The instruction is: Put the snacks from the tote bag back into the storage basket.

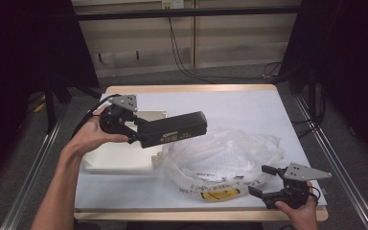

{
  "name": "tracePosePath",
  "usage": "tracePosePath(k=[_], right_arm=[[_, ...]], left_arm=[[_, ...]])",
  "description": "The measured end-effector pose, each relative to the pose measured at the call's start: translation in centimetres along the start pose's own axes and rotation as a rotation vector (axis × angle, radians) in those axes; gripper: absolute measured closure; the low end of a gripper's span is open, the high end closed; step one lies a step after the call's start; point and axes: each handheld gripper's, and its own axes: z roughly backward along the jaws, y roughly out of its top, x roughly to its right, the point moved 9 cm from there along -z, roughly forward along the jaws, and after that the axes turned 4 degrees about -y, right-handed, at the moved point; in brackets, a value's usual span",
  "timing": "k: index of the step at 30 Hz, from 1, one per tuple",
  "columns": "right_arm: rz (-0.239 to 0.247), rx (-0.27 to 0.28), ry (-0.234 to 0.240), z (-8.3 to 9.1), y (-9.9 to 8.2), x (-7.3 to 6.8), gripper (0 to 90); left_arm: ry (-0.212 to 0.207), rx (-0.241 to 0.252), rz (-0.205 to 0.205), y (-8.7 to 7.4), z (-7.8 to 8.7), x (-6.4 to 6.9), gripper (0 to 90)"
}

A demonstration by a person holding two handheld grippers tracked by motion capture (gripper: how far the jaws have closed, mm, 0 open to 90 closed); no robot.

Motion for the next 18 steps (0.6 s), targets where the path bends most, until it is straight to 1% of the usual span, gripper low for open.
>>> tracePosePath(k=[2,4,6,7,8,10,13,14,18], right_arm=[[0.0,-0.001,0.003,0.0,0.0,-0.1,9.1],[0.0,-0.001,0.001,0.0,0.0,0.0,9.1],[0.0,-0.001,0.002,0.0,0.0,0.0,9.0],[-0.001,-0.001,0.001,0.0,0.0,0.0,9.1],[0.0,-0.001,0.002,0.0,0.0,0.0,9.1],[0.001,-0.002,0.002,0.0,0.0,0.0,9.1],[0.0,-0.001,0.0,0.0,0.0,0.0,9.0],[-0.002,0.0,0.0,0.0,0.0,0.0,9.0],[-0.001,-0.005,0.0,0.0,-0.1,0.0,9.1]], left_arm=[[0.006,0.015,0.014,-0.1,0.5,-0.1,43.5],[0.01,0.02,0.013,-0.3,1.0,-0.3,43.5],[0.017,0.013,0.01,-0.6,1.4,-0.4,43.5],[0.018,0.012,0.002,-0.7,1.6,-0.3,43.4],[0.022,0.015,0.007,-0.8,1.8,-0.3,43.5],[0.026,0.012,0.002,-1.0,2.1,-0.4,43.5],[0.045,0.005,0.008,-1.5,2.8,-0.8,43.5],[0.051,0.01,0.01,-1.6,2.9,-1.0,43.5],[0.075,-0.002,0.01,-2.5,3.5,-1.5,43.4]])
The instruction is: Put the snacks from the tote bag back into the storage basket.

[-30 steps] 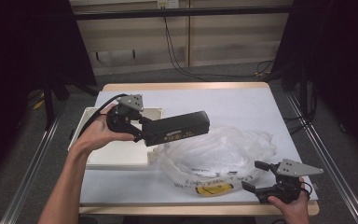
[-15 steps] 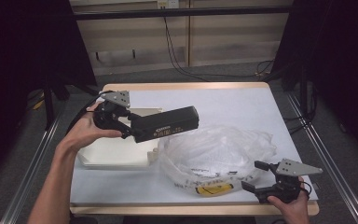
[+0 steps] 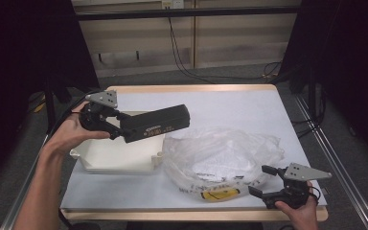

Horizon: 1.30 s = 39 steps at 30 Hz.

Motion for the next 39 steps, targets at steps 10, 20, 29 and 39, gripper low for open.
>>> tracePosePath(k=[10,20,29,39], right_arm=[[0.0,-0.003,0.005,0.0,0.0,-0.1,9.0],[-0.002,-0.006,0.006,0.0,-0.1,-0.1,9.0],[0.001,-0.003,0.012,-0.2,0.0,-0.2,8.7],[-0.005,-0.002,0.016,-0.4,0.1,-0.2,8.6]], left_arm=[[0.025,0.036,0.04,-2.6,0.4,-1.6,43.5],[0.065,0.033,0.056,-4.3,1.9,-2.9,43.5],[0.067,0.031,0.084,-6.3,2.2,-3.8,43.5],[0.066,0.012,0.101,-8.8,1.0,-4.4,43.5]])
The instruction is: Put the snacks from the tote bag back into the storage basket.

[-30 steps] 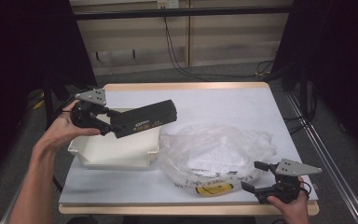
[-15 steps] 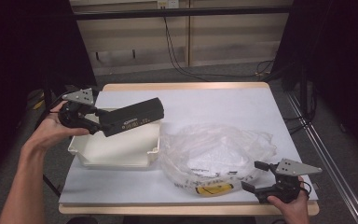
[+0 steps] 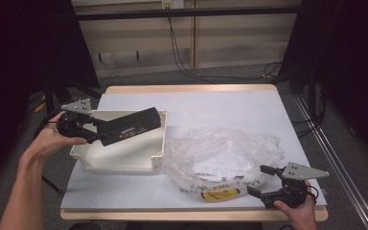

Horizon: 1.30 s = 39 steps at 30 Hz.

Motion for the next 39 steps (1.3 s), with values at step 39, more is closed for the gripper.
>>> tracePosePath(k=[39], right_arm=[[-0.002,-0.002,-0.007,0.0,0.0,0.2,8.4]], left_arm=[[-0.043,-0.119,0.012,-3.3,-5.2,-1.8,43.5]])
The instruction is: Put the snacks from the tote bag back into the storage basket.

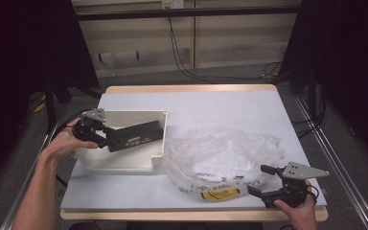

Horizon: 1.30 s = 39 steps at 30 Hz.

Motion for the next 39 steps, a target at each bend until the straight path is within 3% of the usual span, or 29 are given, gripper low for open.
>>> tracePosePath(k=[9,13,19,28,31,33,39], right_arm=[[-0.002,-0.005,0.006,-0.1,-0.1,-0.1,8.3],[-0.003,-0.006,0.006,-0.1,-0.1,-0.1,8.3],[0.002,-0.006,0.006,-0.2,-0.1,-0.2,8.3],[-0.002,-0.003,-0.001,0.1,0.0,0.0,8.3],[0.003,-0.004,0.001,0.0,0.0,0.0,8.3],[0.003,-0.004,0.002,0.0,0.0,0.0,8.3],[0.002,-0.001,-0.004,0.1,0.0,0.0,8.3]], left_arm=[[-0.014,0.006,0.004,0.2,-0.7,-0.6,43.4],[-0.008,-0.022,-0.017,0.1,-1.1,-0.9,43.2],[-0.022,-0.052,-0.013,-0.4,-1.8,-1.3,43.1],[-0.011,-0.105,-0.015,-0.9,-2.5,-1.3,42.8],[-0.019,-0.119,0.007,-1.0,-2.8,-1.2,42.5],[-0.018,-0.138,-0.006,-1.1,-2.9,-1.2,42.3],[-0.022,-0.156,0.018,-1.2,-2.9,-1.2,40.4]])
